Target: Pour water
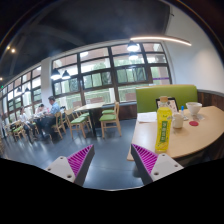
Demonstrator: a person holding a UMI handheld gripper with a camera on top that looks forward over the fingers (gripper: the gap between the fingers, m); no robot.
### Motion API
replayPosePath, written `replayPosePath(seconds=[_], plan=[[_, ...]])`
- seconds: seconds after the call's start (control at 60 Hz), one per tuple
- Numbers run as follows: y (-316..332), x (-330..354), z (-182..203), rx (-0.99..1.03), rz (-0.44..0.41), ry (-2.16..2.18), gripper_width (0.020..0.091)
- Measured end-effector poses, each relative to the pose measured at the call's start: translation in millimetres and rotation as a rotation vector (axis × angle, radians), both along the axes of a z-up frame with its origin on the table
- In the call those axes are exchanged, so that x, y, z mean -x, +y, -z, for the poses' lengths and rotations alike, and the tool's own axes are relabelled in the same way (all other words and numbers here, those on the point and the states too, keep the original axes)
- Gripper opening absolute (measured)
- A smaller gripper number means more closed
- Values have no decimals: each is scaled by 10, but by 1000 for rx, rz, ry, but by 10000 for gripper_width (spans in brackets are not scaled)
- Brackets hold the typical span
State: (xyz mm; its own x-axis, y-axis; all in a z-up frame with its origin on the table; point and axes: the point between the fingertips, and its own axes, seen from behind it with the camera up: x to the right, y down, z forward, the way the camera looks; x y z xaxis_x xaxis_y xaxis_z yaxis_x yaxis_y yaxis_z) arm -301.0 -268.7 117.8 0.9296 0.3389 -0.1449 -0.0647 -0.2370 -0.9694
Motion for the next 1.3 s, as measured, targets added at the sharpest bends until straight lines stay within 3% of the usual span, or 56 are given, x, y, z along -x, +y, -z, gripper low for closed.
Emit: replayPosePath(seconds=[0.167,0.333,0.483,0.867,0.883,0.95,1.0,1.067,1.3], plan=[[59,-117,-46,-18,31,-22,809],[226,-562,108,-22,119,-151,807],[708,-1033,242,-20,149,-195,802],[2008,-1689,342,-62,367,-188,795],[2053,-1678,349,-63,367,-185,779],[2188,-1573,370,-94,340,-166,365],[2264,-1585,347,-140,363,-143,358],[2350,-1620,373,-170,358,-151,286],[2566,-1540,371,-158,306,-161,271]])
